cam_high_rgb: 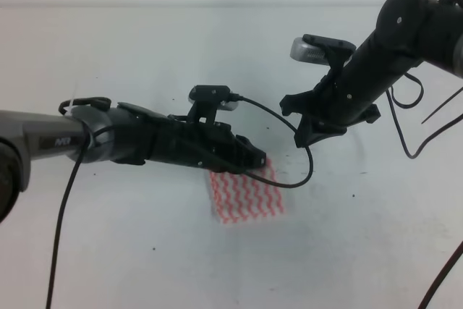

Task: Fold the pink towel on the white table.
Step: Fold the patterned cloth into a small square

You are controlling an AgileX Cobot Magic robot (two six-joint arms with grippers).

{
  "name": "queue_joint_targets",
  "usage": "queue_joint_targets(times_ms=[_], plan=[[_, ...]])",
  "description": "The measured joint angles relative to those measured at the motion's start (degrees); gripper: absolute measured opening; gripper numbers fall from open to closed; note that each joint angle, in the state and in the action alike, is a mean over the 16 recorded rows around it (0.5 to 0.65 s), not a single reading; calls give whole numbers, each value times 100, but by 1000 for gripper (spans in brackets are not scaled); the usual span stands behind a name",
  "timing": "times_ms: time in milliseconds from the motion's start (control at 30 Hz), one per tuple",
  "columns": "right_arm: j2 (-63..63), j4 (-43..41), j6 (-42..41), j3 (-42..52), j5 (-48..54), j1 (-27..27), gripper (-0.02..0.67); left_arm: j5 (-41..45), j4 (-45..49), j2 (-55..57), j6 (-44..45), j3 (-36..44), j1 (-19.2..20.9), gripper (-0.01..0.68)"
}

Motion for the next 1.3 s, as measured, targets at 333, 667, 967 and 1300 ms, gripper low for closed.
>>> queue_joint_targets(times_ms=[333, 667, 967, 1300], plan=[[8, -2, -1, 1, 8, 0, -18, 331, 89, -59, -17, -53, 0, -4], [8, 8, -3, 1, -3, 0, -18, 614, 1207, -557, -855, -113, 0, -3], [12, 45, -3, 2, -27, 1, -18, 1034, 2318, -533, -1742, -118, -6, -4], [12, 70, -2, 1, -34, 1, -18, 987, 2438, -231, -1850, -124, -218, -4]])
